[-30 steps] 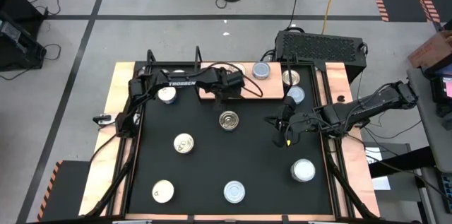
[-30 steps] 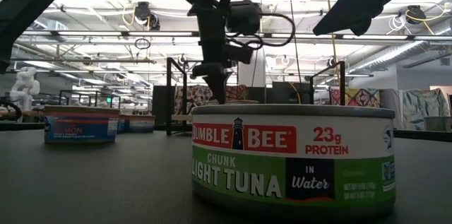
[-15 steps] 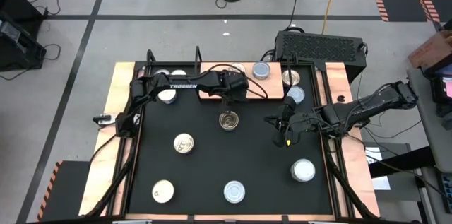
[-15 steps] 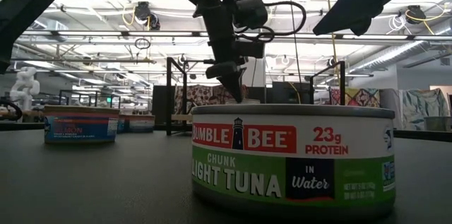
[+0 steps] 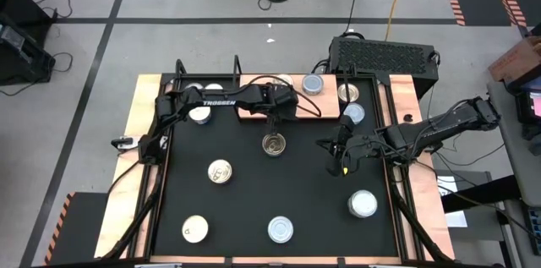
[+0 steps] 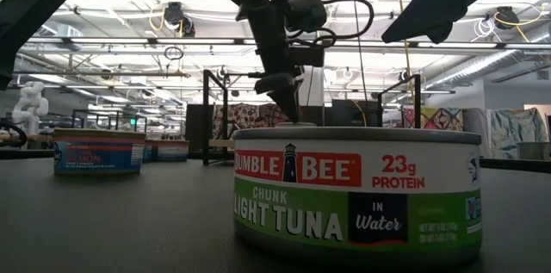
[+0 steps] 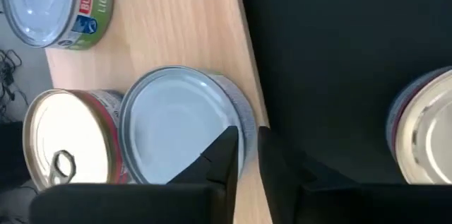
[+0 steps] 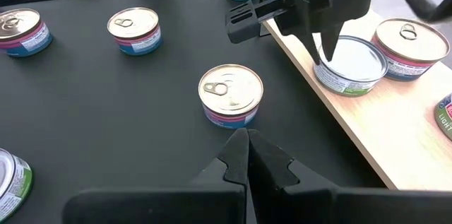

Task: Stack canned seafood by type on shelf
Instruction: Adjust the tuna cans and align them by color on the shelf

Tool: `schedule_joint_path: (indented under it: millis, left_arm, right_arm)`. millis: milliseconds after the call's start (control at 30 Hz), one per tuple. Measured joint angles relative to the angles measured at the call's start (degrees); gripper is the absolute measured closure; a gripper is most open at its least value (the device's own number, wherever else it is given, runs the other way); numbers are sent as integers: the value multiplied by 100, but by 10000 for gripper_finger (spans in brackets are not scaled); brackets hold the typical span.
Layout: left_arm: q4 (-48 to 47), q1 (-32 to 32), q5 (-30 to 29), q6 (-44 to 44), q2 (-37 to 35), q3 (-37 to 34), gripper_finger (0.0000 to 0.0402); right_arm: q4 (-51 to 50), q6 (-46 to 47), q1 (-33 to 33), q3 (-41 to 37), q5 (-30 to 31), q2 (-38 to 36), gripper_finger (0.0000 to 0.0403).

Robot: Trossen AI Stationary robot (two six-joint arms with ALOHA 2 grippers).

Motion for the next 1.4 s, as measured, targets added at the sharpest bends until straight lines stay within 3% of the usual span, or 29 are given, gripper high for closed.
schedule_joint_path:
  millis: [300, 533, 733, 1033, 1400]
  left_arm:
    - [16, 110, 12, 30, -7, 413, 324]
    - [812, 891, 32, -484, 44, 658, 325]
    - [814, 1548, 745, -1200, 271, 617, 325]
    - [1064, 1619, 1139, -1222, 436, 610, 325]
    - [983, 1464, 523, -1065, 604, 621, 325]
  right_arm:
    - [-2, 0, -2, 0, 0, -1, 403]
    - [-4, -1, -1, 0, 1, -2, 403]
    - [-44, -21, -2, 0, 4, -2, 403]
    - [-101, -44, -2, 0, 35, -2, 403]
    - [-98, -37, -2, 0, 33, -2, 403]
